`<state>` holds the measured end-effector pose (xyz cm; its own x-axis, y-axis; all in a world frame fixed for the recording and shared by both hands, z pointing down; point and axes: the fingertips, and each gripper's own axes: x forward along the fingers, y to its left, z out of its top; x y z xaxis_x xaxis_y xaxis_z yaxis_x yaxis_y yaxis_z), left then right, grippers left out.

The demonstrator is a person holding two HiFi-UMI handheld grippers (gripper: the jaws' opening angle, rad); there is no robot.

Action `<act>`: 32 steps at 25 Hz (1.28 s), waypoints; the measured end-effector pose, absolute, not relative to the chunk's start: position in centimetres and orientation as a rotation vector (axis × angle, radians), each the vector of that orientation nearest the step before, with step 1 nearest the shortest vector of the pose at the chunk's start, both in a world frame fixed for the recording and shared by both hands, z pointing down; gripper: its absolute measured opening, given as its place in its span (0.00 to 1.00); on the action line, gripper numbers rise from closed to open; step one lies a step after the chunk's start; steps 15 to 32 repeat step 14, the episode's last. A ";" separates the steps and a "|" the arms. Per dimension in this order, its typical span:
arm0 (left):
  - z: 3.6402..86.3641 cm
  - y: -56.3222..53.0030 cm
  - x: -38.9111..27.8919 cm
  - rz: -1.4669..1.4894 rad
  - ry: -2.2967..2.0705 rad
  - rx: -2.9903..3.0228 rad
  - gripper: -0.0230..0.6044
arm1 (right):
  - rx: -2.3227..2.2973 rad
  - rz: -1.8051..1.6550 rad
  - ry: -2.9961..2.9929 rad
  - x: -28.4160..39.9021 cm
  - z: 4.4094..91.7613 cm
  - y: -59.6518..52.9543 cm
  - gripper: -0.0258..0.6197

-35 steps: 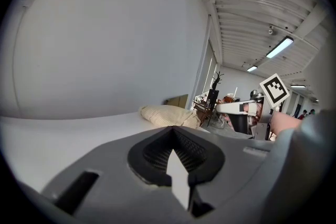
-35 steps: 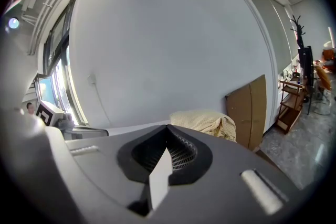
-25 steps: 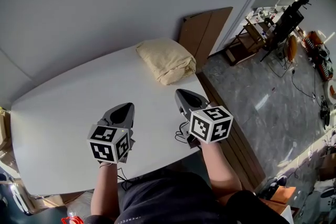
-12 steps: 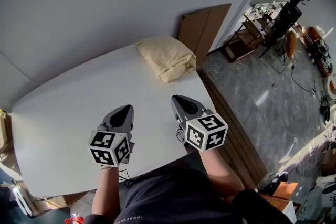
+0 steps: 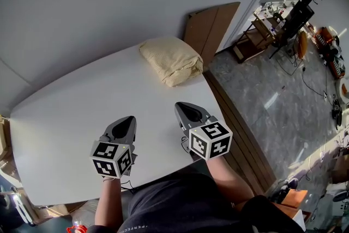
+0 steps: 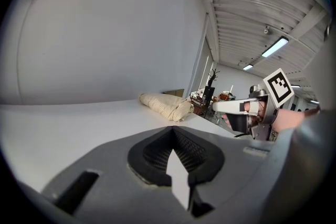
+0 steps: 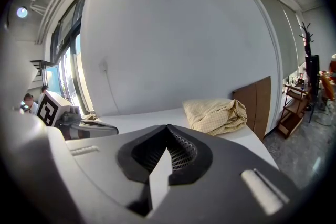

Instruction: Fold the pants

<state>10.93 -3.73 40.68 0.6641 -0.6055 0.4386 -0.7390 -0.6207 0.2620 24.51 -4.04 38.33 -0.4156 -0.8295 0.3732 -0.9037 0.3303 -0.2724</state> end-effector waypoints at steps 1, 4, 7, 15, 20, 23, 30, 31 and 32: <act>40.7 -3.7 10.9 0.434 -1.051 2.458 0.03 | 1.588 0.657 -2.425 24.4 38.3 -4.1 0.04; 40.7 -3.8 11.1 0.438 -1.046 2.445 0.03 | 1.568 0.638 -2.433 24.2 38.0 -4.2 0.04; 41.0 -4.1 11.9 0.468 -1.035 2.447 0.03 | 1.556 0.641 -2.444 24.5 38.1 -4.6 0.04; 40.7 -4.2 13.6 0.489 -1.011 2.456 0.03 | 1.523 0.633 -2.447 25.2 37.8 -5.3 0.04; 40.7 -4.2 13.6 0.489 -1.011 2.456 0.03 | 1.523 0.633 -2.447 25.2 37.8 -5.3 0.04; 40.7 -4.2 13.6 0.489 -1.011 2.456 0.03 | 1.523 0.633 -2.447 25.2 37.8 -5.3 0.04; 40.7 -4.2 13.6 0.489 -1.011 2.456 0.03 | 1.523 0.633 -2.447 25.2 37.8 -5.3 0.04; 40.7 -4.2 13.6 0.489 -1.011 2.456 0.03 | 1.523 0.633 -2.447 25.2 37.8 -5.3 0.04; 40.7 -4.2 13.6 0.489 -1.011 2.456 0.03 | 1.523 0.633 -2.447 25.2 37.8 -5.3 0.04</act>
